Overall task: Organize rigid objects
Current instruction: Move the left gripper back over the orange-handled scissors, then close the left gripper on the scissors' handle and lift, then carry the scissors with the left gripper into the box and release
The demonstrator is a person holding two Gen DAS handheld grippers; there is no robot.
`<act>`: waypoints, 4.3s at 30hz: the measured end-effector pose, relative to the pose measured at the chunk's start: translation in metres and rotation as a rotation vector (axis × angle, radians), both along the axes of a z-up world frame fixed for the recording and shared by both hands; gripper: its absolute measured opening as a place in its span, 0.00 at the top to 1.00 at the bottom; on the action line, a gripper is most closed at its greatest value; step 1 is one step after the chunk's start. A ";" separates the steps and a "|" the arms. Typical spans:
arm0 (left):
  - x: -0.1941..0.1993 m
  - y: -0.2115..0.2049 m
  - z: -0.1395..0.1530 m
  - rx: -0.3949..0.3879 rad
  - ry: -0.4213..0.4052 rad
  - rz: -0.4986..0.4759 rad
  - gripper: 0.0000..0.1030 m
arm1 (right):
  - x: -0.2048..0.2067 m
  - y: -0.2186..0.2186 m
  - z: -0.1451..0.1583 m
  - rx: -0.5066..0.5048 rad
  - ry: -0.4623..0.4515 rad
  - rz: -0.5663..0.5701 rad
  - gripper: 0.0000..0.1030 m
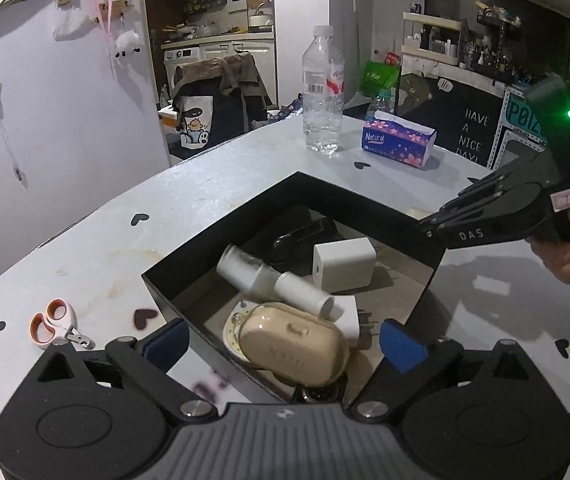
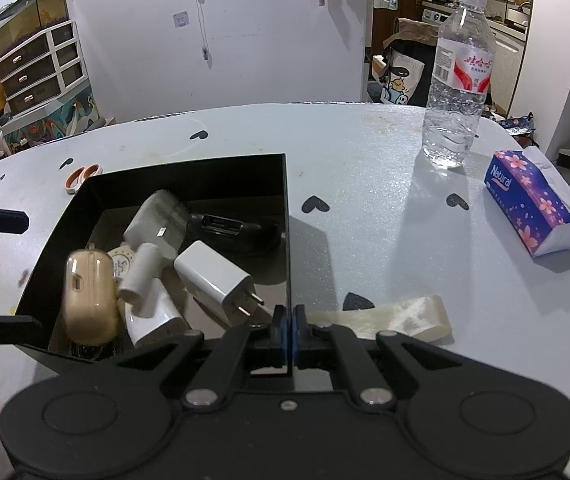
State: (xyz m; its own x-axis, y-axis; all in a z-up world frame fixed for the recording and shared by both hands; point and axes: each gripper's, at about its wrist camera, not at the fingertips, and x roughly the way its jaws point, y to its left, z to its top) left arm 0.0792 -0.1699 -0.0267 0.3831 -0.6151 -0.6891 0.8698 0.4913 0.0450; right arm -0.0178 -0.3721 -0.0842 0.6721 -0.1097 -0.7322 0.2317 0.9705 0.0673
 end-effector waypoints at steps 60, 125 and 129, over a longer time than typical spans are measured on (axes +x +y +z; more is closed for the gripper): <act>0.171 0.049 -0.071 -0.065 -0.044 0.788 0.21 | 0.003 0.001 -0.001 -0.010 0.009 -0.001 0.97; 0.037 -0.015 -0.002 -0.126 0.046 0.343 0.19 | 0.004 -0.001 -0.002 0.003 0.001 -0.006 0.97; 0.032 -0.012 0.002 -0.135 0.056 0.346 0.19 | 0.004 -0.001 -0.002 0.004 0.000 -0.007 0.97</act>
